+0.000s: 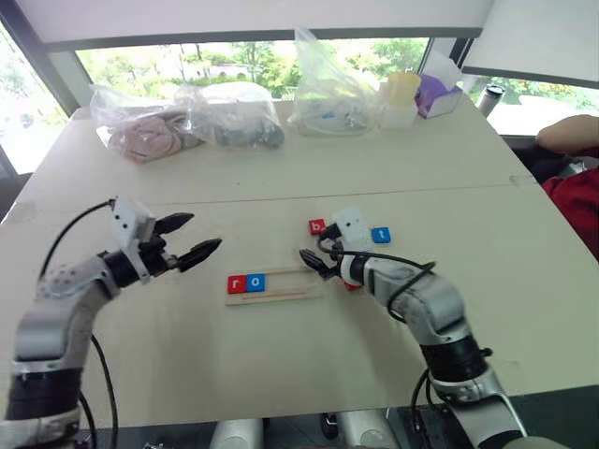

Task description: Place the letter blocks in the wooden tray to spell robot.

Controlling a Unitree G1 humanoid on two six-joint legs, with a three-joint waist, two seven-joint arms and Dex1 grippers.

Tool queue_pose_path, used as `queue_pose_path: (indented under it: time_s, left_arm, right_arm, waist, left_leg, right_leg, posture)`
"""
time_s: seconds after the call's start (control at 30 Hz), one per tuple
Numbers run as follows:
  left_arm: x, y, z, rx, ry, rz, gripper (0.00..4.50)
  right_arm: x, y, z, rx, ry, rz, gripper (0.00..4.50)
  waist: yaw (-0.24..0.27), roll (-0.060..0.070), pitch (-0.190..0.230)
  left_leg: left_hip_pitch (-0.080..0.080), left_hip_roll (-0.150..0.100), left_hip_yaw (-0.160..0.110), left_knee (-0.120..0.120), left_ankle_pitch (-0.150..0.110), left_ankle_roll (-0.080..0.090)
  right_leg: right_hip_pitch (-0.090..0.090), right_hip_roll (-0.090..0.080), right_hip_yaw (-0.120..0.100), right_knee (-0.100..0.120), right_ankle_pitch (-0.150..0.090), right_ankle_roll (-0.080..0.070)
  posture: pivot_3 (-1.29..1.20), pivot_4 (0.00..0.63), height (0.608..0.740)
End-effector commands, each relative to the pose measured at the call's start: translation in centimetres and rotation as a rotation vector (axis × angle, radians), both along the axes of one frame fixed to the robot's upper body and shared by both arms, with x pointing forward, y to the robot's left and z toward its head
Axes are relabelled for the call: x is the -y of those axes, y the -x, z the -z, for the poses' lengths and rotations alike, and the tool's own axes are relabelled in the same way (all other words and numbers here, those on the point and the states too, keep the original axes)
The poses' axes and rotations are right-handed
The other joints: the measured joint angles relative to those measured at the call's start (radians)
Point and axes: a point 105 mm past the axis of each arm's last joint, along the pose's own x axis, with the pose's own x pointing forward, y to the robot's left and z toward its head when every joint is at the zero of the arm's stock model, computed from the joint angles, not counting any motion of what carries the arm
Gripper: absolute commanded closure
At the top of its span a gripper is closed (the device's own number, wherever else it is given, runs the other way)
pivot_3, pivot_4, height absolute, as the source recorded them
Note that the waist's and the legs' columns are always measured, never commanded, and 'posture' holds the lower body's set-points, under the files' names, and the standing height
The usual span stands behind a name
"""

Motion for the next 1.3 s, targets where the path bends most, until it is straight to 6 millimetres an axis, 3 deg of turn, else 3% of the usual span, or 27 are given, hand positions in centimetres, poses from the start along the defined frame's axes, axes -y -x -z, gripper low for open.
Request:
queue_pose_path:
  time_s: [0.03, 0.17, 0.4, 0.47, 0.63, 0.77, 0.87, 0.93, 1.13, 1.3]
  left_arm:
    - [0.0, 0.3, -1.4, 0.072, 0.012, -0.085, 0.03]
    - [-0.4, 0.1, -1.0, 0.081, 0.042, -0.182, 0.03]
    - [0.3, -0.6, -0.1, 0.091, 0.021, -0.244, 0.03]
    - [0.5, -0.7, 0.1, 0.092, 0.020, -0.247, 0.00]
    - [0.6, -1.0, 0.4, 0.097, 0.016, -0.275, 0.00]
    - [1.4, -1.0, 0.6, 0.097, 0.005, -0.256, 0.00]
    - [2.4, -0.8, 0.4, 0.110, -0.035, -0.200, 0.00]
    - [3.3, -0.4, 0.3, 0.121, -0.055, -0.157, 0.00]
    - [5.9, 0.3, 0.2, 0.134, -0.022, -0.110, 0.00]
    - [7.2, 0.1, 0.3, 0.131, 0.019, -0.100, 0.00]
  right_arm:
    - [0.5, -1.7, -0.8, 0.063, 0.025, 0.078, 0.00]
    - [0.6, -2.6, -0.9, 0.074, 0.012, 0.123, 0.00]
    - [-1.4, -2.6, -0.3, 0.081, 0.038, 0.094, 0.00]
    - [-1.5, -2.6, -0.1, 0.083, 0.043, 0.097, 0.79]
    - [-1.8, -2.5, 0.0, 0.104, 0.071, 0.094, 3.30]
    - [-1.1, -2.9, -1.5, 0.186, 0.074, 0.118, 3.35]
    - [1.8, -2.2, -5.1, 0.310, 0.044, 0.196, 3.35]
    - [4.4, -0.7, -6.1, 0.340, 0.063, 0.257, 3.35]
    - [8.3, 4.5, -6.1, 0.324, 0.070, 0.400, 3.35]
    - [10.8, 7.0, -3.4, 0.211, 0.113, 0.490, 3.35]
  waist:
    - [0.000, 0.000, 0.000]
    - [0.004, 0.000, 0.000]
    - [-0.001, -0.001, -0.001]
    - [-0.002, -0.001, -0.001]
    - [-0.003, -0.001, -0.001]
    - [-0.002, -0.001, 0.000]
    - [0.004, 0.000, 0.000]
    - [0.011, 0.000, 0.000]
    - [0.025, 0.000, 0.000]
    - [0.023, -0.001, -0.001]
  left_leg:
    - [0.001, 0.000, 0.000, 0.000, 0.000, 0.000]
    - [0.002, -0.001, 0.001, 0.000, 0.000, 0.000]
    - [0.002, -0.001, 0.001, 0.000, 0.000, 0.000]
    - [0.002, -0.001, 0.001, 0.000, 0.000, 0.000]
    - [0.002, 0.000, 0.001, 0.000, 0.000, 0.000]
    - [0.002, 0.000, 0.001, 0.000, 0.000, 0.000]
    - [0.001, -0.001, 0.001, 0.000, 0.000, 0.000]
    - [0.000, -0.001, 0.000, 0.000, 0.000, 0.000]
    - [0.000, -0.001, 0.001, -0.001, 0.000, 0.000]
    - [0.001, -0.001, 0.001, 0.000, 0.000, 0.000]
  right_leg:
    - [0.000, 0.000, 0.000, 0.000, 0.001, 0.000]
    - [0.001, 0.003, 0.000, 0.001, 0.002, -0.002]
    - [0.001, 0.003, 0.000, 0.001, 0.002, -0.003]
    - [0.001, 0.003, 0.000, 0.001, 0.002, -0.003]
    - [0.001, 0.003, 0.000, 0.001, 0.002, -0.003]
    - [0.001, 0.003, 0.000, 0.001, 0.002, -0.003]
    - [0.000, 0.003, 0.000, 0.001, 0.002, -0.003]
    - [0.000, 0.002, -0.001, 0.000, 0.002, -0.002]
    - [0.000, 0.002, 0.000, -0.001, 0.001, -0.002]
    - [0.001, 0.003, 0.000, -0.001, -0.002, -0.002]
  posture:
    - [0.00, 0.150, 0.740]
    - [0.00, 0.150, 0.740]
    - [0.00, 0.150, 0.740]
    - [0.00, 0.150, 0.740]
    - [0.00, 0.150, 0.740]
    - [0.00, 0.150, 0.740]
    - [0.00, 0.150, 0.740]
    - [0.00, 0.150, 0.740]
    - [0.00, 0.150, 0.740]
    - [0.00, 0.150, 0.740]
